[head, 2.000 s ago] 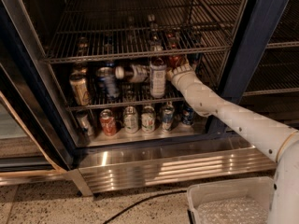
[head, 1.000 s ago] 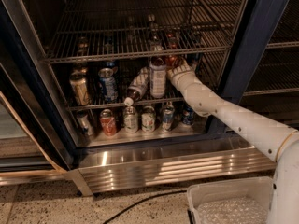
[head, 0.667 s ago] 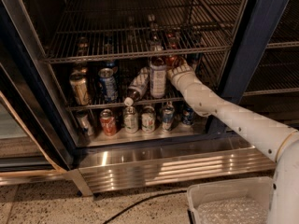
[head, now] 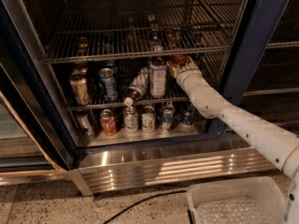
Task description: Pick coke can from middle shelf of fridge
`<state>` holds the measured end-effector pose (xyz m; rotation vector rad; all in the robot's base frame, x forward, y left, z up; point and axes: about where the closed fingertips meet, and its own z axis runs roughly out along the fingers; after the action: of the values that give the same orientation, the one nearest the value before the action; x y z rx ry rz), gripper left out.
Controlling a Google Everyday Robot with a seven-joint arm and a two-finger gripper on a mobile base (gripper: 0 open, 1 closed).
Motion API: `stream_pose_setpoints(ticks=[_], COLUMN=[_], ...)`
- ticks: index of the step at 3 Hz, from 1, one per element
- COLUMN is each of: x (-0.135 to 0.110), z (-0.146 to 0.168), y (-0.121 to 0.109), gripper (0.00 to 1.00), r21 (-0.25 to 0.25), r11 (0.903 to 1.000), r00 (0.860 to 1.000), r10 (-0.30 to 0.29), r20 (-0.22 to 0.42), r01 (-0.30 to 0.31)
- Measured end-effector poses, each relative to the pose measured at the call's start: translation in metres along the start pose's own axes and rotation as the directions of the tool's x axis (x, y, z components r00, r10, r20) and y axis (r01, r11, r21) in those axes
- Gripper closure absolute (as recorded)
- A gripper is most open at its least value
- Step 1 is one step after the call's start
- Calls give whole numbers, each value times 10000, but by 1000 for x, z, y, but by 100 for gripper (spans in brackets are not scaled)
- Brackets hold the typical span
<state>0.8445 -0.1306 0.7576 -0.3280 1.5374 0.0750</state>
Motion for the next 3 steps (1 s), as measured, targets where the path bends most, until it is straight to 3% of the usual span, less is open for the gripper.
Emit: stream_pose_setpoints(ticks=[2,3], x=[-33,-38], z=[-25,-41], y=[-1,0], gripper=[100,100], r21=[-378,-675], r11=[9971,9949], r00=[9941,9941], r10=[693,803], r20=[834,727], r01=[-664,-754])
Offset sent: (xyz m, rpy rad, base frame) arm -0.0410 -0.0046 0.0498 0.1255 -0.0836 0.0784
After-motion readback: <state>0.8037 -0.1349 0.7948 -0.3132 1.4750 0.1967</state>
